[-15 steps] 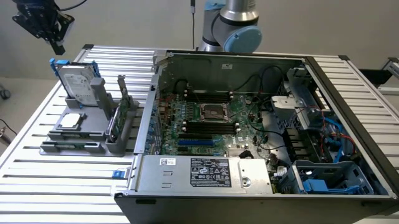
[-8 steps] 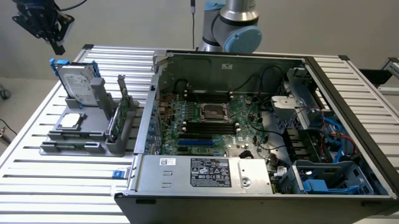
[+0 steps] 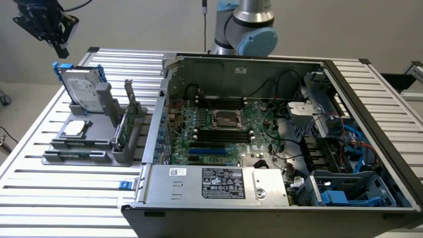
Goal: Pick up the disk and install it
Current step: 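Pick up the disk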
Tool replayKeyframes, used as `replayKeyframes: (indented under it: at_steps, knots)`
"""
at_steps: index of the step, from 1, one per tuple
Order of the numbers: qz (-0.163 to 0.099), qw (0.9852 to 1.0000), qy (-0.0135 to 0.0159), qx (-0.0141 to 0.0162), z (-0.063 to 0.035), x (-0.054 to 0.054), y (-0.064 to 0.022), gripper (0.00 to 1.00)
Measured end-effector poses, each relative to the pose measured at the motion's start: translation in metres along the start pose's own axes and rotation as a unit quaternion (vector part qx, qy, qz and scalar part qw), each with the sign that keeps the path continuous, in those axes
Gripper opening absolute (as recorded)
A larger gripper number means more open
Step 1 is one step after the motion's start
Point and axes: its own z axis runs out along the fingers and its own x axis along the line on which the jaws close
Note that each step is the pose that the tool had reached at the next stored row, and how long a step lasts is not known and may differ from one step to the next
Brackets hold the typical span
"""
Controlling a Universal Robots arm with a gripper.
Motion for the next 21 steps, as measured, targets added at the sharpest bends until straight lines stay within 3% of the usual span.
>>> replayKeyframes:
  at_steps: [3, 7, 12, 17, 21]
  knots:
    - [-0.002, 1.0, 0.0, 0.0, 0.0, 0.0, 0.0, 0.11]
    - [-0.028, 0.9996, 0.0023, 0.0, 0.0, -0.0001, 0.0, 0.11]
    - [-0.066, 0.9978, 0.0057, 0.0001, 0.0, 0.0, 0.0, 0.11]
    - [-0.107, 0.9942, 0.0075, 0.0001, 0.0, 0.0, 0.0, 0.11]
    - [-0.142, 0.9898, 0.0079, 0.0002, 0.0, -0.0001, 0.0, 0.11]
